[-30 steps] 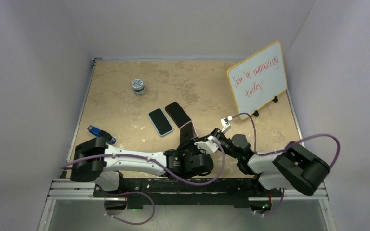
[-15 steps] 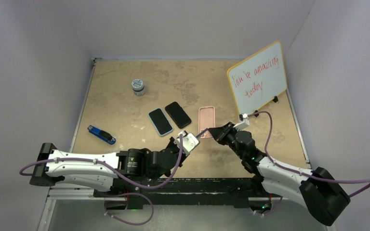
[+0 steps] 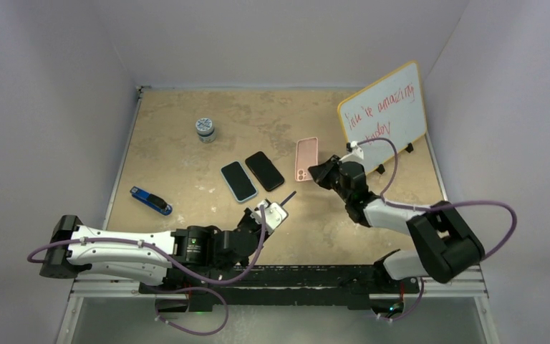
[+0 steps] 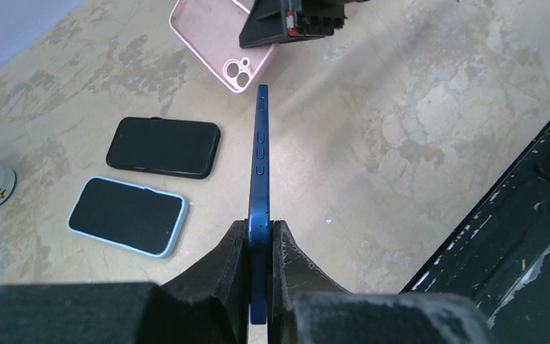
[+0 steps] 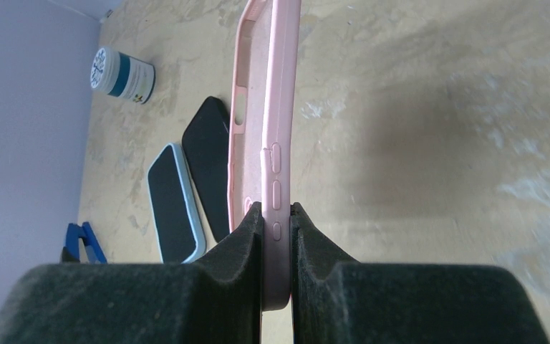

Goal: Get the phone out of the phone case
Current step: Remove the phone case from the phone, then place the phone case at the center of the board.

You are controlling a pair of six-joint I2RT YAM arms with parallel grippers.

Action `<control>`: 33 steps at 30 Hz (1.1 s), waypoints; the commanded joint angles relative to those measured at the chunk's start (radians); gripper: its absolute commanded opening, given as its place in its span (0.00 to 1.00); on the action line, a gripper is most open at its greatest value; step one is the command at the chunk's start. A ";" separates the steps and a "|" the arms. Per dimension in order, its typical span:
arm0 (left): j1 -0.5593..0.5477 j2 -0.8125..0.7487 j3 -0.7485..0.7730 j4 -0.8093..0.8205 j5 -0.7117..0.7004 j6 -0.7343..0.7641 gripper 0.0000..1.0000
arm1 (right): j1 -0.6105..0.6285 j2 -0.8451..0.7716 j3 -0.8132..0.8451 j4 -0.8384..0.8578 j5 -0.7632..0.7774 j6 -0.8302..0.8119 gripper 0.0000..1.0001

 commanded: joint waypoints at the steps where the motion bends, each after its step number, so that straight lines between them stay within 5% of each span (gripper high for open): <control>1: 0.007 0.006 -0.008 0.116 -0.066 0.013 0.00 | -0.012 0.121 0.120 0.041 -0.050 -0.080 0.00; 8: 0.057 0.049 -0.033 0.159 -0.028 0.018 0.00 | -0.019 0.251 0.210 -0.068 -0.055 -0.137 0.06; 18: 0.164 0.075 -0.064 0.248 0.086 0.031 0.00 | -0.023 0.239 0.302 -0.244 0.026 -0.280 0.37; 33: 0.198 0.184 -0.088 0.443 0.077 0.192 0.00 | -0.021 -0.188 0.118 -0.318 -0.163 -0.120 0.75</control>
